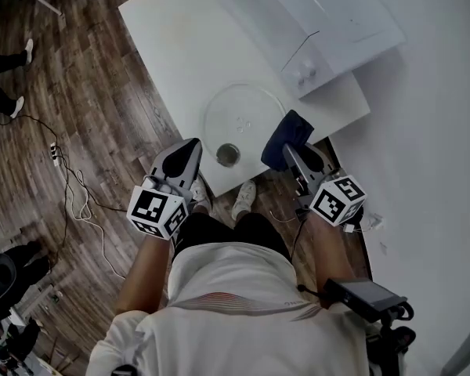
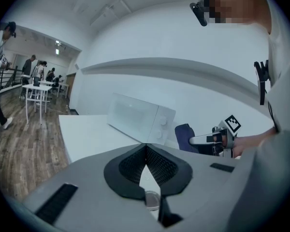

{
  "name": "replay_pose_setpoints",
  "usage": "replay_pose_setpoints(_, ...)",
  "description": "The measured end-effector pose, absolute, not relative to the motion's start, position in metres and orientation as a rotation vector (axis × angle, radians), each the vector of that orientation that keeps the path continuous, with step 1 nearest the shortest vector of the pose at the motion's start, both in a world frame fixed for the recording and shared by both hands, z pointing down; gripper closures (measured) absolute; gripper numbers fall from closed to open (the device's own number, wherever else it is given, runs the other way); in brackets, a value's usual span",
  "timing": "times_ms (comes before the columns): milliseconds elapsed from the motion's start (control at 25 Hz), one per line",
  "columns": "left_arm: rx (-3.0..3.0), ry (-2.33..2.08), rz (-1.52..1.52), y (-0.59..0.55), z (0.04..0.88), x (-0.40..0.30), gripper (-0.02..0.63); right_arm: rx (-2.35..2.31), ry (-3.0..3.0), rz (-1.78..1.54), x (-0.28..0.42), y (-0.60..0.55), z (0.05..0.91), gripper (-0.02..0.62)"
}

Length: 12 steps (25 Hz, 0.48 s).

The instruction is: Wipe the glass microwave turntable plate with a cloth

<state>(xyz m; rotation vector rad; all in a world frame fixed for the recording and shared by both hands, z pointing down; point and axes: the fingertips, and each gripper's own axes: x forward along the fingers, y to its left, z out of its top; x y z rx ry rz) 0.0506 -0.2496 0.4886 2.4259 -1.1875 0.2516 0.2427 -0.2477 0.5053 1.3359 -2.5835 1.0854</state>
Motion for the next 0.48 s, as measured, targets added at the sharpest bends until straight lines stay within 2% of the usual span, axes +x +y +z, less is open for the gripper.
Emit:
replay_pose_setpoints(280,2.505,-1.334,0.179,-0.209,0.413,0.061,0.595,1.322,-2.826,0.778,0.261,-0.212,0.409,0.534)
replay_pose_setpoints(480,2.56,-1.414,0.128,-0.202,0.362,0.058,0.595,1.293,-2.914,0.679,0.263,-0.2,0.366,0.534)
